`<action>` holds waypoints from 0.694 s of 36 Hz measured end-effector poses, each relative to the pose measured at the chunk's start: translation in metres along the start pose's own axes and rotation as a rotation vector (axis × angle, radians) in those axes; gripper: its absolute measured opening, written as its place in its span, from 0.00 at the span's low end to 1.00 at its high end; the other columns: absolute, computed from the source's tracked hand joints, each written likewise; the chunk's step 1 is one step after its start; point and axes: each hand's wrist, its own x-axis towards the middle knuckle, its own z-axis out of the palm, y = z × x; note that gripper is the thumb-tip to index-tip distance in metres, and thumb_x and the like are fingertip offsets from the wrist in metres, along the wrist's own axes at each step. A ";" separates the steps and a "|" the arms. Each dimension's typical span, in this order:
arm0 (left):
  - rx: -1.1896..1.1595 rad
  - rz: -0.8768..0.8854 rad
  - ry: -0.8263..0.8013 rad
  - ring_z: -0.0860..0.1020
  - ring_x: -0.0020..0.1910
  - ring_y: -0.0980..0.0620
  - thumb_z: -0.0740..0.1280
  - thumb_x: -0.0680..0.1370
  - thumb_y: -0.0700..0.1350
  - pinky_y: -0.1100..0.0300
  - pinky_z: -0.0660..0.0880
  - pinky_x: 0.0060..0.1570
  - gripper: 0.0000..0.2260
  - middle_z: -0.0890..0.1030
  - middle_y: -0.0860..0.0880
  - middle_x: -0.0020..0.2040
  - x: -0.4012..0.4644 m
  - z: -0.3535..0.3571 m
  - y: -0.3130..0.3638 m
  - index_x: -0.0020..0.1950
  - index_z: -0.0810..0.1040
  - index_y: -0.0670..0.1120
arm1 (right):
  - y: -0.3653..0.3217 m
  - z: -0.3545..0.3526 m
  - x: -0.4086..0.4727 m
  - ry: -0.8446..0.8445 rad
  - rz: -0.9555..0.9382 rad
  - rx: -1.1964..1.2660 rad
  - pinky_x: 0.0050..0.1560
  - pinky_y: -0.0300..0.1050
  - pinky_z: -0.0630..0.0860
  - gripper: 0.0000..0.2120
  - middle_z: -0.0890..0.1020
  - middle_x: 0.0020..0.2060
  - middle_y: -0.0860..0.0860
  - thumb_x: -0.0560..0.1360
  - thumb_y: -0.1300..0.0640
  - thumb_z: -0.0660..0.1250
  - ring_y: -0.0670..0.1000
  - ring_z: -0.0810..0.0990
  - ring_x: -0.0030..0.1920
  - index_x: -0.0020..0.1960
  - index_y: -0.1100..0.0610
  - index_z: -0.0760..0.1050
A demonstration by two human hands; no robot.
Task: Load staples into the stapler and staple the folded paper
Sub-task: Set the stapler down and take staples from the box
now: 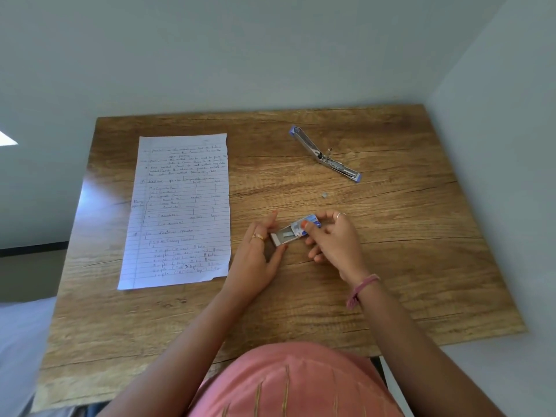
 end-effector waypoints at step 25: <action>-0.030 0.018 0.027 0.71 0.57 0.63 0.72 0.74 0.41 0.78 0.62 0.60 0.34 0.73 0.54 0.57 -0.001 -0.001 0.001 0.73 0.57 0.53 | -0.061 0.011 0.007 -0.394 -0.834 -1.478 0.27 0.43 0.56 0.12 0.67 0.30 0.48 0.80 0.50 0.60 0.51 0.68 0.34 0.48 0.56 0.77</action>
